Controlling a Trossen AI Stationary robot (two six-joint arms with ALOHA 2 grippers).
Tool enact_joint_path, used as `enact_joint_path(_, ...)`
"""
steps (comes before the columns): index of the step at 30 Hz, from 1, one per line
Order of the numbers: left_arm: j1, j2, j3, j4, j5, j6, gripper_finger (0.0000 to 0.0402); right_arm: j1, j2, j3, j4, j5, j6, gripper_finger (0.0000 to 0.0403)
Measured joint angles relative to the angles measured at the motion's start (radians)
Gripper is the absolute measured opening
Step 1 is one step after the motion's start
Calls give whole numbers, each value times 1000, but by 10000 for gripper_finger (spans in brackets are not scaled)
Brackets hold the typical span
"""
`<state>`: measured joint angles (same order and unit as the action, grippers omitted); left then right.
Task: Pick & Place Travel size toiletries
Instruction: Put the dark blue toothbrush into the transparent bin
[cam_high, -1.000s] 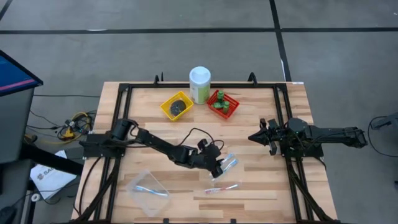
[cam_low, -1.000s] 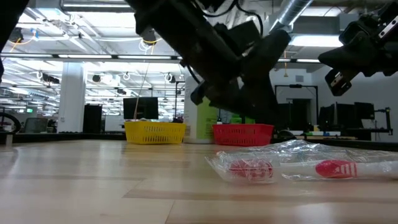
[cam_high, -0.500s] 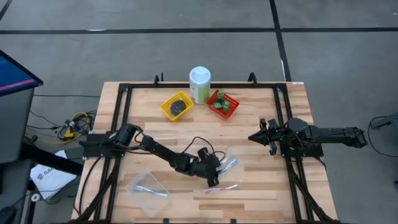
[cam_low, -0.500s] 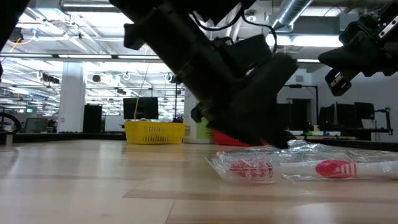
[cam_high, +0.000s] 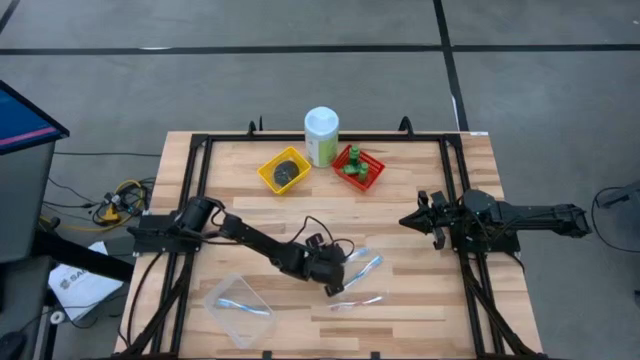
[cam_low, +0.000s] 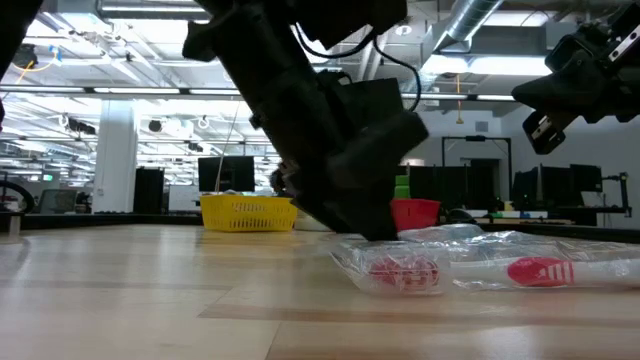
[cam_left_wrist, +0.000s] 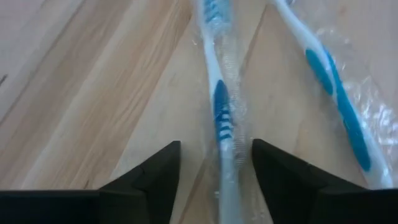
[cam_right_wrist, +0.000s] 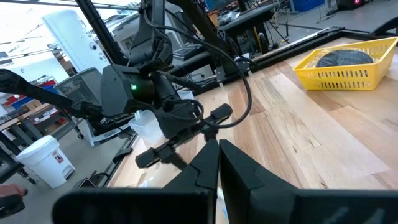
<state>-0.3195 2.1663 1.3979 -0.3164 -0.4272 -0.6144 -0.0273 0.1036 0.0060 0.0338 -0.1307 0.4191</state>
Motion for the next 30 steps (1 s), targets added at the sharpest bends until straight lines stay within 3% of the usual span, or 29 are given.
enact_joint_path(10,25,-37,-6,-52,102,4,17,0,0,0,0,0,0,7)
enact_joint_path(15,25,-85,-9,-108,129,15,17,0,0,0,0,0,0,7)
enact_joint_path(22,-1,-285,-6,-230,151,105,14,0,0,0,1,0,0,7)
enact_joint_path(25,-45,-394,-5,-300,193,190,13,0,0,0,0,0,0,7)
enact_joint_path(30,-164,-558,-5,-505,200,185,13,0,0,0,0,0,0,7)
